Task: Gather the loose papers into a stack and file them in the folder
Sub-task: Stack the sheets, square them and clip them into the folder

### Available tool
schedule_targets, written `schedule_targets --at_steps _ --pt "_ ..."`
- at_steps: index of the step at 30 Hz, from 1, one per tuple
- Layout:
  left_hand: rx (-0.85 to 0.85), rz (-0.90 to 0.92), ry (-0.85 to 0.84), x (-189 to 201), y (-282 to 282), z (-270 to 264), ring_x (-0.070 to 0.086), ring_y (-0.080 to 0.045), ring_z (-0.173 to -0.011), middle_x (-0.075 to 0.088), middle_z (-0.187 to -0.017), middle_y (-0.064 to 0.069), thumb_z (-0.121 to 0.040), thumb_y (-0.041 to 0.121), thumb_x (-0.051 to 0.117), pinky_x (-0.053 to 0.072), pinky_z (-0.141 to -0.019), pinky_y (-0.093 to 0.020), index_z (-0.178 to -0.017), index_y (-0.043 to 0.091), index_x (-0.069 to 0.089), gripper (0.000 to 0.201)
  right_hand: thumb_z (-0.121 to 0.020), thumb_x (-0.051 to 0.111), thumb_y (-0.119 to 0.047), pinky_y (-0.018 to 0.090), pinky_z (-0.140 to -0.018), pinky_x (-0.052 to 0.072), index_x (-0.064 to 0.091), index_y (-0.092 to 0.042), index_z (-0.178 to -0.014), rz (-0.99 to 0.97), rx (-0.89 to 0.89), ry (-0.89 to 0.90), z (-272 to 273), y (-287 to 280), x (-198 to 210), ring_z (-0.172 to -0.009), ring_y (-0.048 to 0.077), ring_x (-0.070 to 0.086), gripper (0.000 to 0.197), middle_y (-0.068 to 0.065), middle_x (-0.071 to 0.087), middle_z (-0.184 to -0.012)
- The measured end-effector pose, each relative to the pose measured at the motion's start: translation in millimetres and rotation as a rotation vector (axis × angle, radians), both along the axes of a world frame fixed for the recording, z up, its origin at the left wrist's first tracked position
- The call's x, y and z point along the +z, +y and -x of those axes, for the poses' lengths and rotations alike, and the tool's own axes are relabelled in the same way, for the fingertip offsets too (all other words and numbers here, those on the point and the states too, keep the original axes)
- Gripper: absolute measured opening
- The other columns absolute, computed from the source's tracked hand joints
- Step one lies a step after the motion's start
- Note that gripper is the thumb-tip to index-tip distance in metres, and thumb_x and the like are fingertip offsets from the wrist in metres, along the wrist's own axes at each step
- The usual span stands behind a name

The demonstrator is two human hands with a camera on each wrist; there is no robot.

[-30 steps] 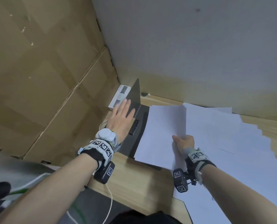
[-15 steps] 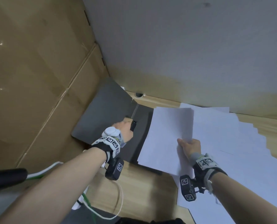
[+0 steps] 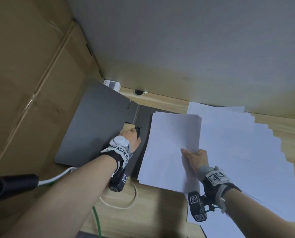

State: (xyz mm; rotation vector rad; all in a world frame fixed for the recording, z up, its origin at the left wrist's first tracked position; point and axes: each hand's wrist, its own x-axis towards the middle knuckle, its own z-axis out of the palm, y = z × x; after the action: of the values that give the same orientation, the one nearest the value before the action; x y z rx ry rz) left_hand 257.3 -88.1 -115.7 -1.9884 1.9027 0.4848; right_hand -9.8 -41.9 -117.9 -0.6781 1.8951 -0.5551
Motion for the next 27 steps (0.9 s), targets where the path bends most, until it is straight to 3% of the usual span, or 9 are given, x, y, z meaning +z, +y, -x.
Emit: schedule_targets --at_steps 3,7,10,14,17,19,21,24,27 --pt "-0.134 -0.030 -0.080 4.1 -5.5 0.9 0.056 -0.025 -0.077 0.067 -0.098 -0.012 -0.094 0.024 0.041 0.036 -0.062 -0.029 -0.105 0.003 0.058 0.029 -0.077 0.081 -0.023 0.040 -0.072 0.057 0.067 -0.007 -0.078 -0.009 0.028 -0.020 -6.3 -6.7 -1.7 -0.068 0.027 0.066 0.022 0.013 0.071 -0.079" --pt "-0.262 -0.221 -0.072 3.4 -7.5 -2.9 0.060 -0.026 -0.093 0.059 -0.105 -0.010 -0.087 -0.001 0.045 0.032 -0.059 -0.025 -0.101 0.002 0.064 0.024 -0.077 0.081 -0.026 0.036 -0.069 0.055 0.064 -0.011 -0.076 -0.022 0.041 -0.042 -17.4 -18.8 -2.1 -0.066 0.025 0.065 0.023 0.009 0.069 -0.076" --pt "-0.089 -0.204 0.053 -5.0 -12.2 -4.2 0.051 -0.021 -0.085 0.055 -0.098 -0.013 -0.093 0.006 0.041 0.025 -0.052 -0.024 -0.088 -0.003 0.057 0.019 -0.077 0.081 -0.026 0.036 -0.069 0.056 0.064 -0.011 -0.076 -0.023 0.044 -0.047 -19.8 -23.9 -1.2 -0.067 0.025 0.064 0.022 0.008 0.069 -0.077" --pt "-0.123 -0.119 0.104 -13.7 -16.3 -8.0 0.047 -0.022 -0.085 0.055 -0.098 -0.016 -0.098 0.023 0.038 0.027 -0.055 -0.025 -0.112 0.004 0.058 0.031 -0.079 0.080 -0.023 0.029 -0.062 0.053 0.065 -0.011 -0.076 -0.025 0.054 -0.071 -23.9 -25.5 0.0 -0.063 0.023 0.063 0.019 0.007 0.068 -0.075" --pt "-0.022 -0.154 0.141 -8.7 -17.2 -5.5 0.040 -0.018 -0.084 0.043 -0.091 -0.009 -0.098 0.023 0.038 0.032 -0.065 -0.025 -0.098 0.018 0.052 0.014 -0.082 0.078 -0.021 0.031 -0.066 0.052 0.064 -0.011 -0.077 -0.031 0.059 -0.088 -26.4 -27.9 1.3 -0.065 0.025 0.062 0.017 0.008 0.067 -0.077" --pt "0.014 -0.164 0.165 -6.6 -17.9 -4.2 0.039 -0.018 -0.084 0.042 -0.091 -0.008 -0.098 0.022 0.039 0.027 -0.055 -0.021 -0.092 0.020 0.043 0.007 -0.083 0.076 -0.019 0.032 -0.067 0.052 0.064 -0.010 -0.078 -0.036 0.057 -0.106 -29.0 -29.2 2.8 -0.068 0.026 0.062 0.016 0.009 0.067 -0.078" --pt "0.001 -0.154 0.154 -6.3 -17.6 -3.8 0.039 -0.019 -0.084 0.041 -0.091 -0.008 -0.097 0.021 0.039 0.026 -0.055 -0.023 -0.085 0.021 0.043 0.013 -0.084 0.075 -0.017 0.032 -0.067 0.052 0.064 -0.011 -0.079 -0.037 0.056 -0.119 -32.0 -30.4 4.4 -0.069 0.026 0.061 0.014 0.009 0.066 -0.078" --pt "0.016 -0.138 0.157 -10.6 -18.0 -4.7 0.037 -0.020 -0.085 0.040 -0.091 -0.008 -0.097 0.020 0.039 0.029 -0.074 -0.029 -0.060 0.022 0.022 0.041 -0.083 0.076 -0.016 0.028 -0.062 0.051 0.063 -0.010 -0.083 -0.041 0.048 -0.137 -36.5 -32.9 5.6 -0.067 0.023 0.061 0.013 0.006 0.066 -0.076" --pt "0.032 -0.147 0.178 -13.7 -18.8 -4.3 0.038 -0.020 -0.084 0.041 -0.091 -0.007 -0.097 0.019 0.038 0.030 -0.075 -0.030 -0.059 0.021 0.015 0.044 -0.083 0.076 -0.016 0.029 -0.065 0.052 0.063 -0.013 -0.079 -0.037 0.045 -0.139 -40.5 -35.1 5.3 -0.068 0.023 0.062 0.015 0.006 0.066 -0.077"
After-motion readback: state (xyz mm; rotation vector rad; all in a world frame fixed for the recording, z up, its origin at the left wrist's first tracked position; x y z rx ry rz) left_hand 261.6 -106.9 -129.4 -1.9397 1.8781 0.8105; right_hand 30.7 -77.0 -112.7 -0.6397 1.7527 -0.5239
